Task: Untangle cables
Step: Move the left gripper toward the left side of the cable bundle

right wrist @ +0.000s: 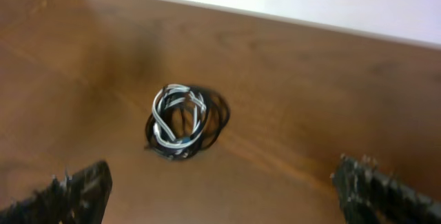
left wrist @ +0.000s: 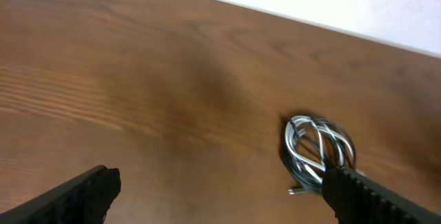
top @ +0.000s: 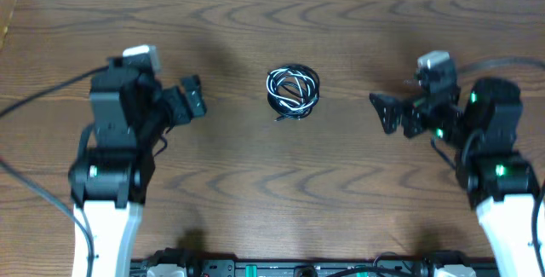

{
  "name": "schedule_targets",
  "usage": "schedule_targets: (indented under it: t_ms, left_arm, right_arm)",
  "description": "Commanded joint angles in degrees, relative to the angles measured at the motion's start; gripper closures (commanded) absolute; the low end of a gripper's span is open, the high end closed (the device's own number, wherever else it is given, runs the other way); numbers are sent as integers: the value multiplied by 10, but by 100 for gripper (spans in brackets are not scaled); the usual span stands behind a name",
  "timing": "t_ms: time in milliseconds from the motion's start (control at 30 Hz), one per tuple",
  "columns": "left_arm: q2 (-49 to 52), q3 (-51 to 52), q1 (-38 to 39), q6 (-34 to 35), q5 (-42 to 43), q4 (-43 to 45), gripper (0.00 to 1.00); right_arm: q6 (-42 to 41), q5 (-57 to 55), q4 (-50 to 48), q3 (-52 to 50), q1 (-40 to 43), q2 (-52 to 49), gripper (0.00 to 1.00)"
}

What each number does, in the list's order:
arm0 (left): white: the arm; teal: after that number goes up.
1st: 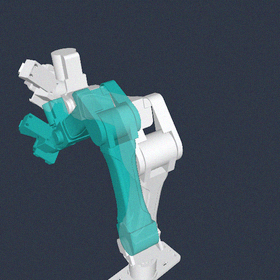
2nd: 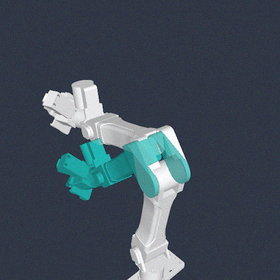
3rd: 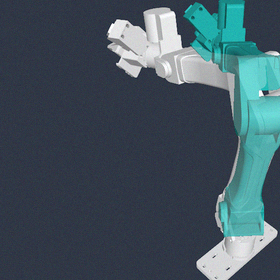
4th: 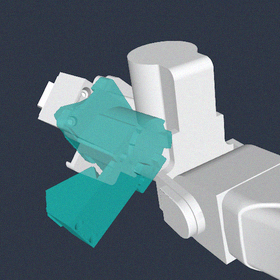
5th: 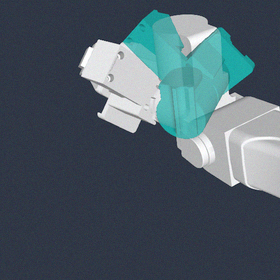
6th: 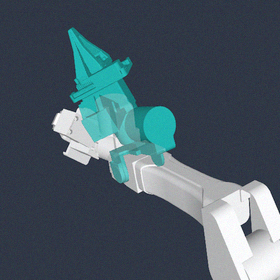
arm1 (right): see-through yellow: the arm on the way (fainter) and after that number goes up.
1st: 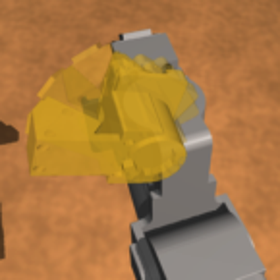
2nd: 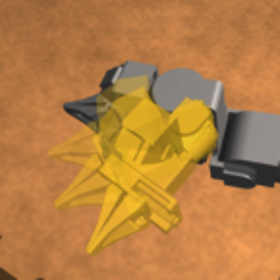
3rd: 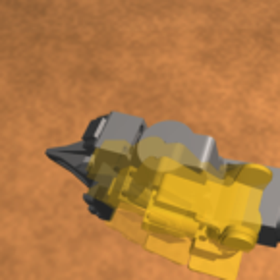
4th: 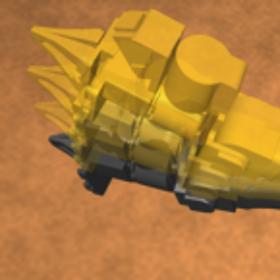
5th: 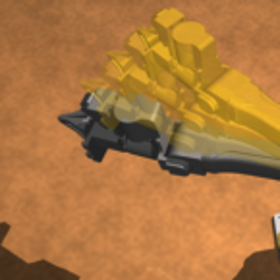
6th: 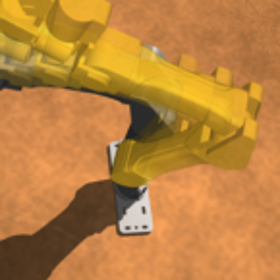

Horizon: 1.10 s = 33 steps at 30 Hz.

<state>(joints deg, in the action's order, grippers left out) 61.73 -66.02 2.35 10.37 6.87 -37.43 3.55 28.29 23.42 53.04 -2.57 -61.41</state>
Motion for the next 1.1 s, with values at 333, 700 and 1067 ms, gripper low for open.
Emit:
schedule_targets:
  t_ms: [333, 700, 1067]
  left_arm:
    - [245, -245, 82, -29, 6, -137, 0]
    - [308, -244, 107, -24, 92, -118, 0]
    - [428, -244, 171, 116, -33, -52, 13]
  right_arm:
    - [34, 21, 98, 180, 4, -164, 1]
    - [32, 28, 103, 179, 2, -174, 1]
    - [31, -14, 109, 177, 1, -175, 1]
